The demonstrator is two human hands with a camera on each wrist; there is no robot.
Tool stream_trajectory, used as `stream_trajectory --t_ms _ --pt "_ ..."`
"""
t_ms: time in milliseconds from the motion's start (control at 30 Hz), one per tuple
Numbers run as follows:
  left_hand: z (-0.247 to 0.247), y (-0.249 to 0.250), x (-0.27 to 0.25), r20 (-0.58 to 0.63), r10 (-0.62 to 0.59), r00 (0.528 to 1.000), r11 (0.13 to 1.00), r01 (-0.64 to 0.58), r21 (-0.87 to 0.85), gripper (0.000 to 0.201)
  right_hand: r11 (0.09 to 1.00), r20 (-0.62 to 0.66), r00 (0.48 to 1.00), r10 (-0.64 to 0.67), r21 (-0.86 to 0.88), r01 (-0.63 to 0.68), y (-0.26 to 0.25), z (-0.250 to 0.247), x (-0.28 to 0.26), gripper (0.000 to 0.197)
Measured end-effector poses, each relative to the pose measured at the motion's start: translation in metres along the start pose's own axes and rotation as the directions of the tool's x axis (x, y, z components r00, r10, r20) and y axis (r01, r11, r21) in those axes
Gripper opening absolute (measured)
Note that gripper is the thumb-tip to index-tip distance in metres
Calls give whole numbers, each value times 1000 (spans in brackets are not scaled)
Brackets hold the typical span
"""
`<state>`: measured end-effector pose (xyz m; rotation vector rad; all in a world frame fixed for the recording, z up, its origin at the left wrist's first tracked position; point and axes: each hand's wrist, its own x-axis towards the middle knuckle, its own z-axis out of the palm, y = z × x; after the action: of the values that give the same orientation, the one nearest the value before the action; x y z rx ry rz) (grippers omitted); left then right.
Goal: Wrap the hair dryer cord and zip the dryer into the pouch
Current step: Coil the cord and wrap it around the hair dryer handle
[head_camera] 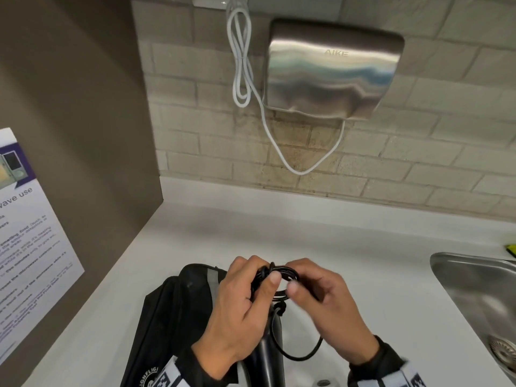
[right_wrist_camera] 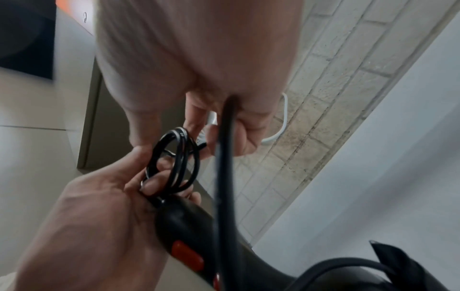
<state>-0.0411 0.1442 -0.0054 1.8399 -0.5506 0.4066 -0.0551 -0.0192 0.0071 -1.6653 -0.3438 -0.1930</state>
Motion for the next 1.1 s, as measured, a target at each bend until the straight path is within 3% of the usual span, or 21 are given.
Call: stream_trajectory --t_ms 133,400,500,600,633,700,800,867,900,967,1033,1100 --pt "-3 -1 1 6 -19 1000 1000 19 -8 24 1000 53 998 20 22 -21 10 1 -1 10" --pt "-7 7 3 63 -153 986 975 161 -150 28 999 159 987 -2 51 -6 4 -4 3 6" --pt "-8 6 4 87 -185 979 961 198 -193 35 998 30 999 -41 -41 42 5 1 0 19" --pt "-8 9 5 75 -225 972 944 236 -230 34 983 -220 966 -132 -155 99 10 10 -4 37" --pt "-8 9 6 74 -235 969 937 247 -248 32 956 -260 940 -220 -248 155 12 14 -6 33" --pt "-8 10 8 73 -242 968 931 253 -264 28 838 -222 885 -410 -475 269 18 20 -9 17" --pt "-8 9 6 81 -232 969 938 245 -245 25 682 -174 848 -500 -682 262 25 27 -12 15" --pt "-7 9 4 67 -230 971 948 239 -212 21 702 -187 878 -440 -682 206 19 30 -15 13" --pt "-6 9 3 50 -234 971 949 239 -208 19 756 -206 910 -359 -636 154 12 32 -17 11" --pt "-5 9 3 16 -239 971 947 236 -219 17 889 -224 970 -94 -457 -19 -5 34 -20 19" --pt "-2 8 1 -8 -236 972 950 229 -213 18 937 -191 975 114 -306 -169 -19 28 -20 31" --pt "2 7 -3 -11 -236 972 956 230 -182 24 947 -158 972 173 -245 -209 -30 21 -20 35"
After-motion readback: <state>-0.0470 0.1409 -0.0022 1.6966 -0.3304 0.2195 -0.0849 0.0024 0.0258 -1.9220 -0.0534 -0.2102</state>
